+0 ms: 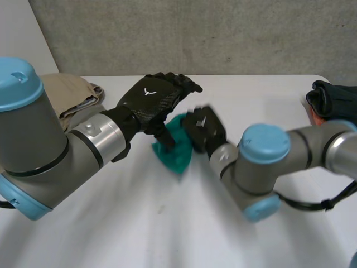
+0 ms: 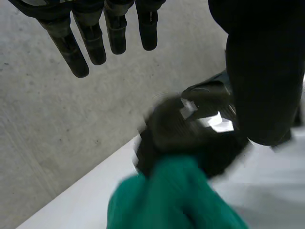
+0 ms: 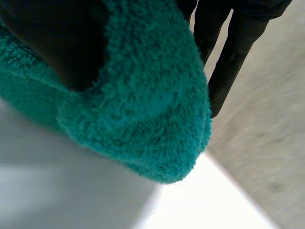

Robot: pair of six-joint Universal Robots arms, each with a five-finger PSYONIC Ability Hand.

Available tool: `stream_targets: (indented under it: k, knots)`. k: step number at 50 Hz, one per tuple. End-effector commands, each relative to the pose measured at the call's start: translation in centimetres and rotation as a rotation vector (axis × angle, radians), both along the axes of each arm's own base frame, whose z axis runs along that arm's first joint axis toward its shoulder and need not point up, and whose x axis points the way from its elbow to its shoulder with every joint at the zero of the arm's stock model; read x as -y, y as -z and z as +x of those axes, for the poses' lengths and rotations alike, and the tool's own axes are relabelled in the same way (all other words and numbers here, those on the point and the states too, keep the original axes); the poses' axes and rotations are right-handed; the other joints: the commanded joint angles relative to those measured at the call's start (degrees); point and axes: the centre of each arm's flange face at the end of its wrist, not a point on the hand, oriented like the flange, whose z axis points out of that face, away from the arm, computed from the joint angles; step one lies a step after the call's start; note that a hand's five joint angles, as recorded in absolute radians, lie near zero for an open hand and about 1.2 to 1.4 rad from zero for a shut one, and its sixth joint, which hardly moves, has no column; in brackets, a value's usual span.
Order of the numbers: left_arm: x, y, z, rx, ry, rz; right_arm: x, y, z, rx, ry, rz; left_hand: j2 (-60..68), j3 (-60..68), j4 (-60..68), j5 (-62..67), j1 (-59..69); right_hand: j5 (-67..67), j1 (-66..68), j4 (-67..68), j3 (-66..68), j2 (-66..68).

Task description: Fold the laundry.

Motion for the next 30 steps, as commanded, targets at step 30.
stream_targets:
  k: [30]
  knots:
    - [0.0, 0.1, 0.2, 0.003, -0.003, 0.002, 26.5, 0.7, -39.2, 0.254, 0.459, -0.109, 0.7, 0.5, 1.1, 1.5, 0.6, 17.4, 21.4, 11.9, 15.0, 14.2]
